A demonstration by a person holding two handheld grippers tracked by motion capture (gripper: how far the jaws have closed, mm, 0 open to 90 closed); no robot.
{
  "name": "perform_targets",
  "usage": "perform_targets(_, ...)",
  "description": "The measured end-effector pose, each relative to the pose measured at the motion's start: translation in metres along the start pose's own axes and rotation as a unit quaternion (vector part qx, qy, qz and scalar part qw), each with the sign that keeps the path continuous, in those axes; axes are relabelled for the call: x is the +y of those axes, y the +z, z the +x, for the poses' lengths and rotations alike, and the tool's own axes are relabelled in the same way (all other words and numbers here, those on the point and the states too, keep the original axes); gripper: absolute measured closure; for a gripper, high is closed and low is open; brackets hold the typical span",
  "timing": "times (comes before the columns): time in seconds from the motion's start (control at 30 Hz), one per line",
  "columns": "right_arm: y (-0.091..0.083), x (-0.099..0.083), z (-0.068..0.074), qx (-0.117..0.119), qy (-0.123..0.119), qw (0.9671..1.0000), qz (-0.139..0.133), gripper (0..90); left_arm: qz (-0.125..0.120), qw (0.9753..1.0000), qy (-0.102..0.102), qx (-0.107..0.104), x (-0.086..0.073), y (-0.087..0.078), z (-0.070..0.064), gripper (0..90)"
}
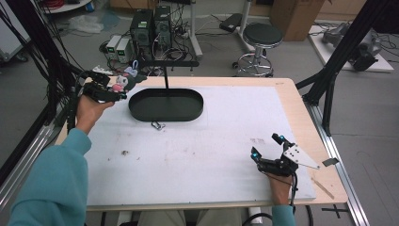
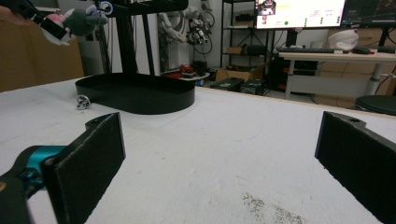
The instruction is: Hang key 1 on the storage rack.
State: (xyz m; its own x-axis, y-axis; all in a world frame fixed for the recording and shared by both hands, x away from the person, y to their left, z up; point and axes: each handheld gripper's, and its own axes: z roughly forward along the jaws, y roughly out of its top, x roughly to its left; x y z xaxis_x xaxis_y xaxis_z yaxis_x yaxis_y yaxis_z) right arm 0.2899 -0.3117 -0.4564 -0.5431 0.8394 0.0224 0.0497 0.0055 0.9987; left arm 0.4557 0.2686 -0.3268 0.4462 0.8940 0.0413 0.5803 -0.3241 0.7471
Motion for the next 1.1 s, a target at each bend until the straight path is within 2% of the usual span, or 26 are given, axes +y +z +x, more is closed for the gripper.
perform_targets(0.47,0.0,0.0,0.0,0.001,0.001,1.0,0.0,0.8,0.022,0.9997,0.007,0.006,-0.001,0.02,-0.005,53.8)
perform_targets(0.7,0.0,0.0,0.0,0.0,0.002,1.0,0.0,0.8,0.007,1.0,-0.003,0.006,0.0,0.029,-0.004,53.5)
perform_targets(0.93,0.0,0.0,0.0,0.0,0.002,1.0,0.0,0.8,0.012,0.9999,-0.008,0.005,-0.002,0.032,-0.001,53.0)
perform_targets(1.03,0.0,0.0,-0.001,-0.001,0.002,1.0,0.0,0.8,0.013,0.9999,-0.002,0.01,-0.003,0.032,-0.002,50.6)
perform_targets(1.1,0.0,0.0,-0.001,0.0,0.002,1.0,0.0,0.8,0.009,0.9998,0.008,0.014,-0.004,0.032,-0.003,44.0)
